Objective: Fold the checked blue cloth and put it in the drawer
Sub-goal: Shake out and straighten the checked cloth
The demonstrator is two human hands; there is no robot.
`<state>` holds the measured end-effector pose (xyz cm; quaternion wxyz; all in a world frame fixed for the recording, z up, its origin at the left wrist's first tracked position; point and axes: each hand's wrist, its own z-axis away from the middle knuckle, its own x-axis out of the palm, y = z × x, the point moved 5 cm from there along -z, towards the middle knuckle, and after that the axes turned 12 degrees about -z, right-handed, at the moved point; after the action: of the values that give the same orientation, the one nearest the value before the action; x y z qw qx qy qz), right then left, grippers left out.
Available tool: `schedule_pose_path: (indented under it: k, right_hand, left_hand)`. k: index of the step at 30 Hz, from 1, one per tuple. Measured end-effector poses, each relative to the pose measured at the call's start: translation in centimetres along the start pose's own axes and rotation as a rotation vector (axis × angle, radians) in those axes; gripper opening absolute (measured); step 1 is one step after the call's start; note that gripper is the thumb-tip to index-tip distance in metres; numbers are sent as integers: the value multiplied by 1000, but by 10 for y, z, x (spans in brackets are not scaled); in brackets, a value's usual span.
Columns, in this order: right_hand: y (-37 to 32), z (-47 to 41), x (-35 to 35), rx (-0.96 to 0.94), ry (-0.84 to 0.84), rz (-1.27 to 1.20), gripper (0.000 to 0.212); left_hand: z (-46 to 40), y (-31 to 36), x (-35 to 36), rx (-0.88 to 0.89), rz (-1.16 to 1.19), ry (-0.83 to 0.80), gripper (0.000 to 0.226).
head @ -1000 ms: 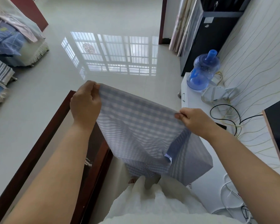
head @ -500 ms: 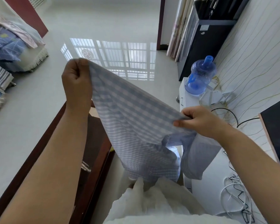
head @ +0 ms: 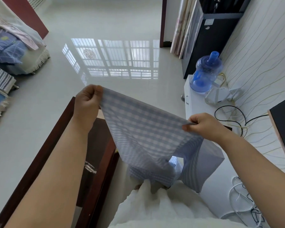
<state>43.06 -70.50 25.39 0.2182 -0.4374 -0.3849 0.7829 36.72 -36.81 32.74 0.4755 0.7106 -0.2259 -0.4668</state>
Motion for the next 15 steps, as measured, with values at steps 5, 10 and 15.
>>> schedule_pose_path:
  k: [5, 10, 15]
  right_hand:
    - [7, -2, 5, 8, -11, -26, 41]
    - [8, -2, 17, -83, 13, -35, 25]
    - [9, -8, 30, -41, -70, -27, 40]
  left_hand:
    - [6, -19, 2, -65, -66, 32, 28]
    - [3, -25, 1, -76, -252, 48, 39]
    - [-1, -29, 3, -149, -144, 167, 39]
